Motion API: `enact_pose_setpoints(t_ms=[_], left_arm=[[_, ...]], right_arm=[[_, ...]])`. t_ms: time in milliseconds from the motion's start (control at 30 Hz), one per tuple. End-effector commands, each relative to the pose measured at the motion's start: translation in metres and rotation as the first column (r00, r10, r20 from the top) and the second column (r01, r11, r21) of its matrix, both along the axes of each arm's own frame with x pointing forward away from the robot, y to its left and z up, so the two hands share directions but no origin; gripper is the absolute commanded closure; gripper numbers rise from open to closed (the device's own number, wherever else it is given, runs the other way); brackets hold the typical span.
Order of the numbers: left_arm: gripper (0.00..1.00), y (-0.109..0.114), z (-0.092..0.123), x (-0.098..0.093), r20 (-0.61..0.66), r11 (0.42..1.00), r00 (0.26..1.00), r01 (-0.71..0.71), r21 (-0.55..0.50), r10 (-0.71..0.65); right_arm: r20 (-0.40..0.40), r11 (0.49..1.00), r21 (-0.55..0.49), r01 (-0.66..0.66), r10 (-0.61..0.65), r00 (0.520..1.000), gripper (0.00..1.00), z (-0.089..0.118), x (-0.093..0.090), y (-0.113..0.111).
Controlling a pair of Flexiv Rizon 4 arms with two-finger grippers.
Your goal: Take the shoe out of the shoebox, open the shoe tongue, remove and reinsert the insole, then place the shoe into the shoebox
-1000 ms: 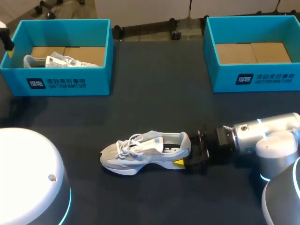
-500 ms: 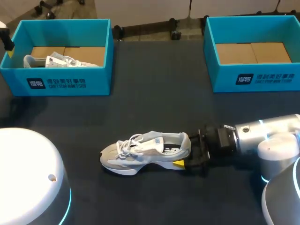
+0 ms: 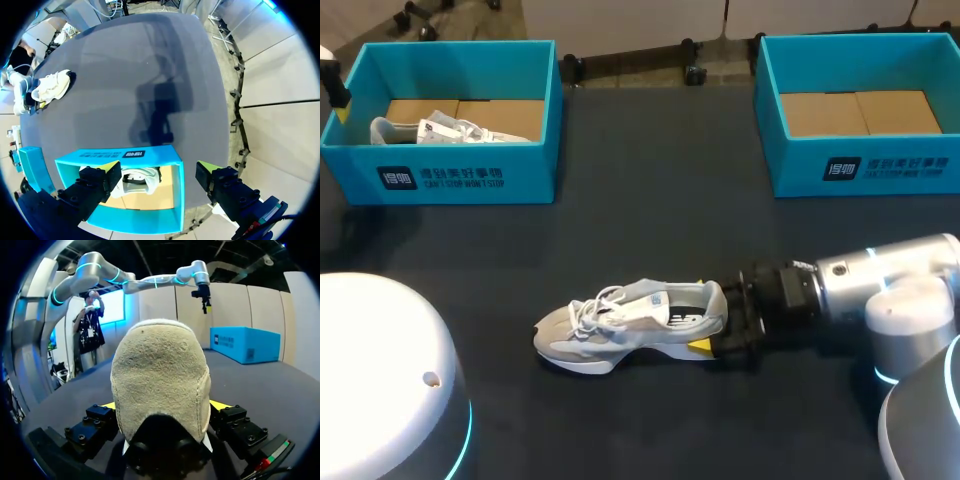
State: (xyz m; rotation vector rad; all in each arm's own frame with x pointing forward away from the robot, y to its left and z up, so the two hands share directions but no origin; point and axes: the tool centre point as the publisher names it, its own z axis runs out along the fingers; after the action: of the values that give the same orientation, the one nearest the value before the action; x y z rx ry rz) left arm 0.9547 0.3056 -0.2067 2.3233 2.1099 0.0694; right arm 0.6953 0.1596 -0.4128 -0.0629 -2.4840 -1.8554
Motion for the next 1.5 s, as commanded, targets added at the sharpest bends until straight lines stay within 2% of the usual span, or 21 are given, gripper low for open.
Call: enact_pose_setpoints(t_ms=[33, 333, 367, 400, 467, 500, 800, 1267, 1333, 1400, 1433, 1500], left_arm=[[0.00, 0.000, 0.000, 0.000, 0.000, 1.000, 1.000, 0.001, 0.002, -0.001], [0.00, 0.000, 0.000, 0.000, 0.000, 1.000, 1.000, 0.001, 0.002, -0.001], [0.00, 0.000, 0.000, 0.000, 0.000, 1.000, 1.000, 0.001, 0.002, -0.001], [0.00, 0.000, 0.000, 0.000, 0.000, 1.000, 1.000, 0.001, 0.002, -0.001], [0.00, 0.000, 0.000, 0.000, 0.000, 1.000, 1.000, 0.001, 0.002, -0.001], [0.00, 0.000, 0.000, 0.000, 0.000, 1.000, 1.000, 0.001, 0.002, -0.001], [0.00, 0.000, 0.000, 0.000, 0.000, 1.000, 1.000, 0.001, 0.002, -0.001], [0.00, 0.000, 0.000, 0.000, 0.000, 1.000, 1.000, 0.001, 0.002, -0.001], [0.00, -0.003, 0.001, -0.010, -0.044, 0.999, 0.999, 0.009, -0.054, -0.011], [0.00, -0.011, 0.001, -0.018, -0.071, 0.997, 0.996, -0.054, -0.051, 0.050], [0.00, -0.021, 0.001, -0.024, -0.067, 0.991, 0.989, -0.131, -0.020, 0.129], [0.00, -0.031, 0.005, -0.029, -0.160, 0.971, 0.960, -0.237, -0.022, 0.230]], right_arm=[[-0.005, 1.000, -0.008, 0.001, -0.001, 1.000, 0.00, -0.003, -0.002, 0.001], [-0.003, 1.000, -0.009, -0.012, 0.012, 1.000, 0.00, -0.005, 0.000, 0.001], [-0.002, 1.000, -0.009, -0.012, 0.012, 1.000, 0.03, -0.004, 0.000, 0.002], [-0.001, 1.000, -0.011, -0.013, 0.013, 1.000, 0.40, -0.004, 0.000, 0.002], [-0.001, 1.000, -0.013, -0.015, 0.015, 1.000, 0.74, -0.004, 0.000, 0.003], [-0.001, 1.000, -0.016, -0.016, 0.016, 1.000, 1.00, -0.004, 0.000, 0.003], [0.003, 1.000, -0.001, -0.009, 0.009, 1.000, 1.00, -0.005, -0.006, 0.004], [0.003, 1.000, -0.001, -0.009, 0.009, 1.000, 1.00, -0.005, -0.006, 0.004], [0.003, 1.000, -0.001, -0.009, 0.009, 1.000, 1.00, -0.005, -0.006, 0.004], [0.003, 1.000, -0.001, -0.009, 0.009, 1.000, 1.00, -0.005, -0.006, 0.004], [0.003, 1.000, -0.001, -0.009, 0.009, 1.000, 1.00, -0.005, -0.006, 0.004], [0.003, 1.000, -0.001, -0.009, 0.009, 1.000, 1.00, -0.005, -0.006, 0.004]])
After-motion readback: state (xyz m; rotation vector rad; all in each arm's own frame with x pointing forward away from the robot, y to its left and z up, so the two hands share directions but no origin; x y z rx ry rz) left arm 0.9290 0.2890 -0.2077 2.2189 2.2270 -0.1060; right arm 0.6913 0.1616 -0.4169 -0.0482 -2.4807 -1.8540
